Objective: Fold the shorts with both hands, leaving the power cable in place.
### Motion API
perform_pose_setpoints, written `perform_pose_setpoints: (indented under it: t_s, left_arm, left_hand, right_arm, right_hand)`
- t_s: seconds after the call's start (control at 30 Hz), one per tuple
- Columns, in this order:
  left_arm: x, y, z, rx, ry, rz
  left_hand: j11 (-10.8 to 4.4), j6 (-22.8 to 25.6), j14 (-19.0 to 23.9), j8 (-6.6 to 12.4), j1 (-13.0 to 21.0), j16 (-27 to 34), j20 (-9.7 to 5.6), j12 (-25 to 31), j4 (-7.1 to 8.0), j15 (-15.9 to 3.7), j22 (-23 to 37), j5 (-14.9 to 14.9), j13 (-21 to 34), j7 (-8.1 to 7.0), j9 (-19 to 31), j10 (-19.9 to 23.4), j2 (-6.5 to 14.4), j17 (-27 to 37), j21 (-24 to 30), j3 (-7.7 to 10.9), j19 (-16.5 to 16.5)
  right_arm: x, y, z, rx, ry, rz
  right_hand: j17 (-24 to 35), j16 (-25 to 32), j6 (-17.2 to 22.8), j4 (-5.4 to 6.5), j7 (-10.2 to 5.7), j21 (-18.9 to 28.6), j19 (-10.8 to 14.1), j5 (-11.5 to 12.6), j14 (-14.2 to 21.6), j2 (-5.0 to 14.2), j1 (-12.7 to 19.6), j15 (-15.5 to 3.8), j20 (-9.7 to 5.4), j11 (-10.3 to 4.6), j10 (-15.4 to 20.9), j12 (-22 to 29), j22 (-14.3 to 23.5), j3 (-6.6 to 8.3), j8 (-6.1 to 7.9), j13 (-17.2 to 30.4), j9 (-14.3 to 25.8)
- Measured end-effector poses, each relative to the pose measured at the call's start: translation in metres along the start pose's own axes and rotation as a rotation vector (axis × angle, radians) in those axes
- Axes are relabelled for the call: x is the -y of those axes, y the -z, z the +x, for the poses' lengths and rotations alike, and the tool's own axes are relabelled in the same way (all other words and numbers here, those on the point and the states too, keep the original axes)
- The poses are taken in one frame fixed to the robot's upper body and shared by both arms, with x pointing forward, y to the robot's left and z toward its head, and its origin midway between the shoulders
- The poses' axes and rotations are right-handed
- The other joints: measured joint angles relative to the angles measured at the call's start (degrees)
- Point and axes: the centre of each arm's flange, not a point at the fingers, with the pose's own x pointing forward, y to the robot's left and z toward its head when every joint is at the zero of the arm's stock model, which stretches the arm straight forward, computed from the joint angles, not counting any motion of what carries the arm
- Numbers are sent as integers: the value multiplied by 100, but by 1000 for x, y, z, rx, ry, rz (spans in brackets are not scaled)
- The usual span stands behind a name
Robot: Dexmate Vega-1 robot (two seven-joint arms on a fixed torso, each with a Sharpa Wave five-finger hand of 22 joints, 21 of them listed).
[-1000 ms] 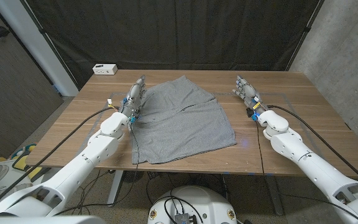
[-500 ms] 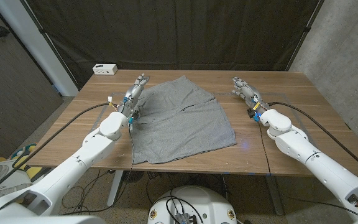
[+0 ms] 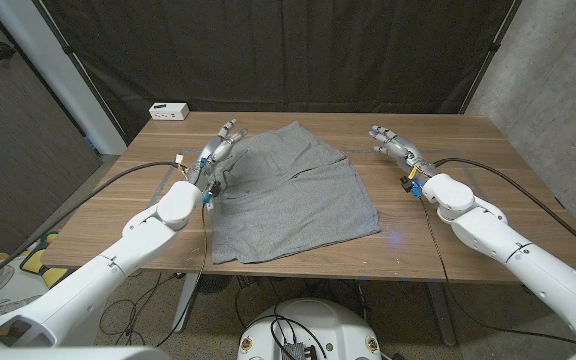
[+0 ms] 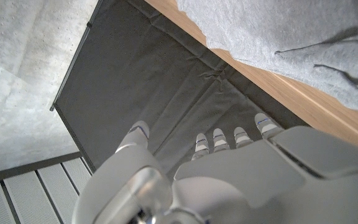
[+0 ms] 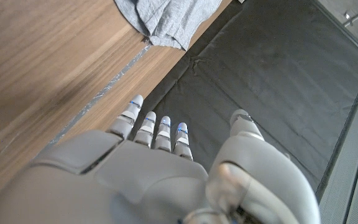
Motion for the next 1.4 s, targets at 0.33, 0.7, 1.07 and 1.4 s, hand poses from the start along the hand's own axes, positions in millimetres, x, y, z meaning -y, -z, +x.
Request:
perform_pose_setpoints:
  t_s: [0.33, 0.7, 1.07, 1.4]
  left_arm:
    - [-2, -12, -17, 10, -1, 119]
    - [-1, -30, -42, 26, 14, 226]
    - [-1, -43, -62, 27, 49, 308]
    - [1, -52, -78, 29, 72, 367]
  left_hand:
    - [-57, 365, 12, 33, 58, -22, 0, 0, -95, 12, 0, -17, 0, 97, 0, 208, -58, -1, 0, -8, 0]
    - [-52, 815, 31, 118, 186, -22, -1, 23, -240, 31, -1, -35, -1, 142, -1, 438, -96, -1, -27, -21, 0]
    - [-28, 1061, 135, 118, 284, -21, -1, 88, -390, 70, -1, -35, -1, 182, -1, 727, -194, -1, -26, -33, 0]
    - [-20, 1136, 135, 118, 314, -21, -1, 88, -426, 70, -2, -35, -1, 194, -1, 736, -224, -2, -68, -69, 0]
  right_arm:
    - [-5, -13, -10, -12, -29, -130]
    - [-10, -22, -23, -33, -54, -263]
    - [-16, -32, -38, -48, -75, -377]
    - [-23, -43, -53, -46, -94, -461]
  right_hand:
    - [54, 22, 101, 20, 0, 0, 49, -56, 56, 79, -20, -56, -50, -50, 91, 0, 0, 20, 0, 0, -1]
    - [53, 22, 149, 24, -14, 0, 91, -60, 117, 84, -26, -117, -91, -62, 143, 0, -1, 23, 0, -1, -1]
    - [53, 22, 184, 24, -22, 49, 121, -105, 147, 84, -25, -148, -121, -92, 173, 0, -1, 23, 0, -1, -1]
    - [53, 22, 193, 7, -31, 49, 120, -105, 167, 84, -26, -168, -121, -123, 204, 0, -1, 40, 0, -2, -1]
